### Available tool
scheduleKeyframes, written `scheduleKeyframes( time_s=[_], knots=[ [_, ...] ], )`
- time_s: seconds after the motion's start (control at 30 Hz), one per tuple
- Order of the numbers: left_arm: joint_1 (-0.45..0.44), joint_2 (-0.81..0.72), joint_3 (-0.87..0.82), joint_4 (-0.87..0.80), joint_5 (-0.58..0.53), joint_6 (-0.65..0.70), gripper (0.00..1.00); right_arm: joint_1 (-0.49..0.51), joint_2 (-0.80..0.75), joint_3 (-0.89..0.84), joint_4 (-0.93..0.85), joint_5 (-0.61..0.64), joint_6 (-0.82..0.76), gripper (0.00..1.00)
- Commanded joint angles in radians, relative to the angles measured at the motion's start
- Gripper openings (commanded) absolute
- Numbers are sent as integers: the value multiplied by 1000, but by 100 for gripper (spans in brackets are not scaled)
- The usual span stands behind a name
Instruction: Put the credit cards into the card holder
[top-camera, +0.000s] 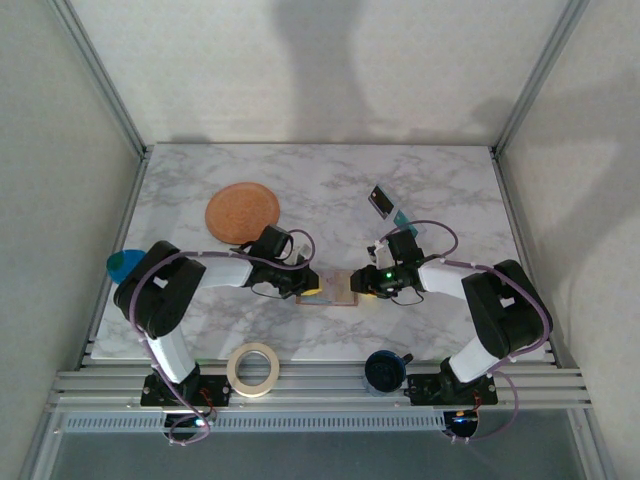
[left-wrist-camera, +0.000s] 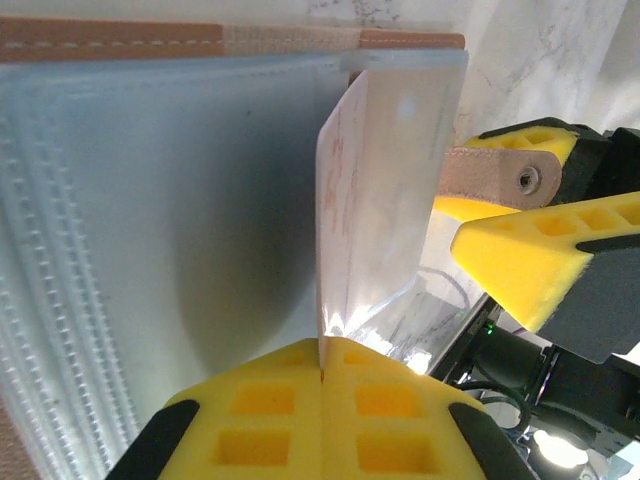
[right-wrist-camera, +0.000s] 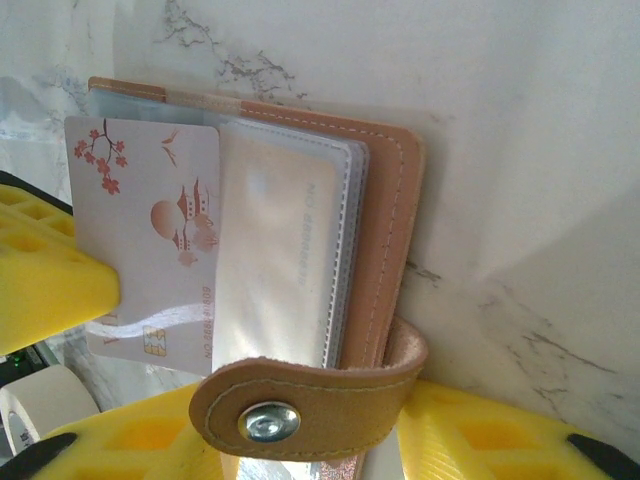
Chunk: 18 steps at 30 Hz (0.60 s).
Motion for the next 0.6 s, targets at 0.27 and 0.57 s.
scheduleKeyframes(
  time_s=[0.27, 0.57],
  knots=[
    [-42, 64, 47, -13, 26, 10, 0, 38, 80, -19, 127, -51, -28, 45],
    [-48, 57, 47, -20, 7, 17, 9, 38, 58, -20, 116, -31, -34, 49]
  ],
)
